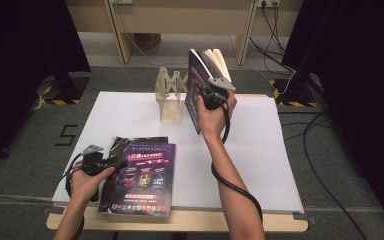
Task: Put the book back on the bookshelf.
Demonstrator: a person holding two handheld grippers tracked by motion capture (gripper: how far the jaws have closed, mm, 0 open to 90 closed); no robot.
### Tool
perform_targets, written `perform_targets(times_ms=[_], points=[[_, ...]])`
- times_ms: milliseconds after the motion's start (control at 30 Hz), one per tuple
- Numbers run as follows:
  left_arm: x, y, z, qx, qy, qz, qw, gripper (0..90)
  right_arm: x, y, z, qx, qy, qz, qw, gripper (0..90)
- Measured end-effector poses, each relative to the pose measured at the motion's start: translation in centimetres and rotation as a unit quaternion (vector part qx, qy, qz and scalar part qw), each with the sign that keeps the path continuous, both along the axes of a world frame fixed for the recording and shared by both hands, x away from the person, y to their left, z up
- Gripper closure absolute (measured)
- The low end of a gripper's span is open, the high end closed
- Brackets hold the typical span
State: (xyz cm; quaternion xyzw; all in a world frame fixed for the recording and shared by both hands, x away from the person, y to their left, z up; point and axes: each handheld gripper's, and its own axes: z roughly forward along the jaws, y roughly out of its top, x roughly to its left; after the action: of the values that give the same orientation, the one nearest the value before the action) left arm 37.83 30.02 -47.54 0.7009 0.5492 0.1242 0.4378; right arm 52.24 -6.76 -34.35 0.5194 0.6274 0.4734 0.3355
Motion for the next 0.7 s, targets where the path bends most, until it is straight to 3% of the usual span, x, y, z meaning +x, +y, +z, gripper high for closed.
perform_targets(times_ms=[300, 700], points=[[-0.1, -0.1, 0.0, 0.002, 0.0, 0.004, 1.0, 43.8, -1.8, -0.6, -0.3, 0.001, 0.019, 0.013, 0.9997, 65.2], [-0.2, -0.4, -0.2, 0.013, 0.003, 0.005, 0.9999, 43.9, -5.0, -2.6, -1.8, 0.014, 0.053, 0.035, 0.9979, 64.6]])
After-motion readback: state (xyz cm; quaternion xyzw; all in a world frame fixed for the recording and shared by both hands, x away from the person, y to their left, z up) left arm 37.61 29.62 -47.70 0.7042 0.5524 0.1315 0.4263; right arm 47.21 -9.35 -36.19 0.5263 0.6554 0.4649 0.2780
